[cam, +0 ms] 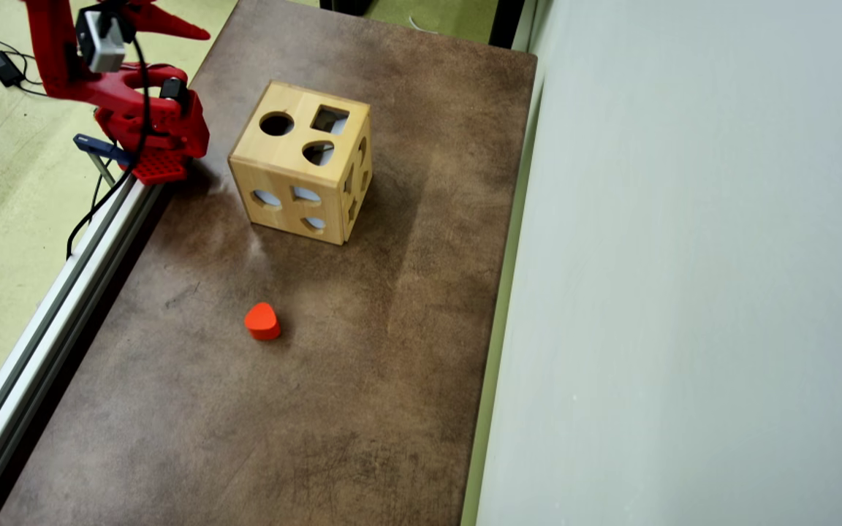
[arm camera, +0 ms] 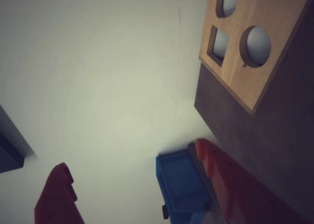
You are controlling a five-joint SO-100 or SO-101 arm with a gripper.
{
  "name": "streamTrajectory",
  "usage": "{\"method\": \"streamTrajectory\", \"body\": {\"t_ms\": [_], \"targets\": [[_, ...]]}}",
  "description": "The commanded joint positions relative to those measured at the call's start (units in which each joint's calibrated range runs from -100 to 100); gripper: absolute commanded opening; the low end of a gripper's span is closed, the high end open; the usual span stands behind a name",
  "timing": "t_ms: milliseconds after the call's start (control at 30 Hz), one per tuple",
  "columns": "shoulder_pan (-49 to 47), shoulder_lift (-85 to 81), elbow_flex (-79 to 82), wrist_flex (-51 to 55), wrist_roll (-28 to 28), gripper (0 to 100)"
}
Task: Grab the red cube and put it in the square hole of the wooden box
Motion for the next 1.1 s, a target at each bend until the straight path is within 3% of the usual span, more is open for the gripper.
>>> {"method": "streamTrajectory", "body": {"t_ms": [0, 167, 400, 600, 767, 967, 1067], "targets": [[0.32, -0.41, 0.4, 0.57, 0.73, 39], [1.51, -0.07, 0.75, 0.49, 0.78, 39], [15.4, -0.07, 0.75, 0.49, 0.83, 39], [16.36, -0.24, 0.66, 0.57, 0.83, 38], [16.44, -0.24, 0.66, 0.57, 0.78, 26], [16.44, -0.33, 0.66, 0.57, 0.83, 0], [16.44, -0.33, 0.66, 0.57, 0.83, 3]]}}
